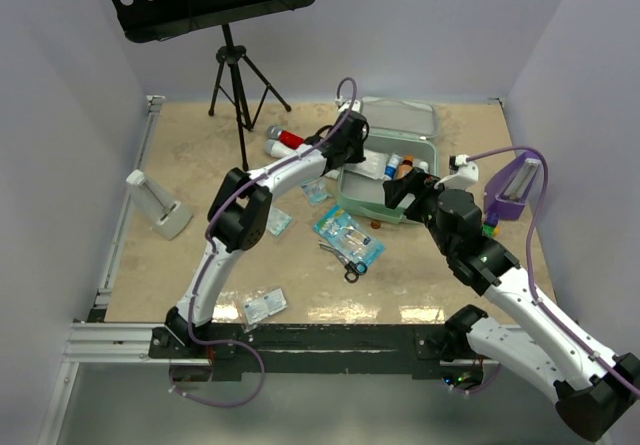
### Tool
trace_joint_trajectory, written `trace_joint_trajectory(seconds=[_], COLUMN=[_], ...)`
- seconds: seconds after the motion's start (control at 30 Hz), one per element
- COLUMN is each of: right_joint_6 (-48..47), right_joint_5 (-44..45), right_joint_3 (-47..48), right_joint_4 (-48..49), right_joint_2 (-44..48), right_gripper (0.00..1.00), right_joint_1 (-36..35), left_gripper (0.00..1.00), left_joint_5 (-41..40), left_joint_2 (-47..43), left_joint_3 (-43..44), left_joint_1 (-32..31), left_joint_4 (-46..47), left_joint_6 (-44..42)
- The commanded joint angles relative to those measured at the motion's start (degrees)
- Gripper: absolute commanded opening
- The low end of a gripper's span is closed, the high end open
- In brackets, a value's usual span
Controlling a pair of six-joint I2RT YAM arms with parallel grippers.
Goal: Organize the medicine kit
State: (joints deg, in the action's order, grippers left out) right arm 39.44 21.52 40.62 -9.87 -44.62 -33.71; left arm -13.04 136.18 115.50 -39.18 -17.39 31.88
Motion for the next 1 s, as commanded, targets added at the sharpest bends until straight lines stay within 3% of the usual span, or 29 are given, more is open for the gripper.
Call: trace_joint_trajectory(seconds=[0.0,0.1,0.27,0.53,0.6,0.63,0.73,0.97], right_joint_6=[0.29,0.2,-0.42,-0.77,-0.77,-0.77,-2.26,-8.32], right_joint_5=[0.63,1.07,2.82,1.69,0.81,0.46,-1.03,-13.34], right_joint_3=[0.42,0.42,-0.19,-0.54,-1.42,-1.68,-3.0,-4.94], right_joint_4=[1.43,1.43,1.61,3.01,4.24,4.85,6.26,9.43], right_joint_2=[-0.11,-0.47,-1.43,-5.83,-5.65,-5.65,-5.83,-9.16], right_gripper=[0.92,0.92,0.92,0.9,0.9,0.9,0.89,0.8], right_joint_1=[-0.12,-0.04,-0.04,-0.04,-0.04,-0.04,-0.12,-3.01], left_gripper=[0.33,0.43,0.47,0.51,0.76,1.0,1.0,0.95], left_joint_5=[-0.41,-0.15,0.56,-0.23,-3.03,-3.83,-3.23,-0.32], left_joint_2=[-3.81,-6.71,-13.64,-37.71,-42.64,-44.84,-52.4,-70.85], left_joint_3=[-2.91,-4.4,-9.84,-36.1,-42.17,-45.51,-56.23,-76.98], left_joint_1=[0.95,0.95,0.86,0.07,-1.16,-1.42,-1.51,-1.52], left_joint_4=[0.77,1.39,2.62,6.49,3.61,2.63,2.53,5.26], left_joint_6=[-0.59,-0.41,0.73,6.96,9.33,10.56,13.99,19.53])
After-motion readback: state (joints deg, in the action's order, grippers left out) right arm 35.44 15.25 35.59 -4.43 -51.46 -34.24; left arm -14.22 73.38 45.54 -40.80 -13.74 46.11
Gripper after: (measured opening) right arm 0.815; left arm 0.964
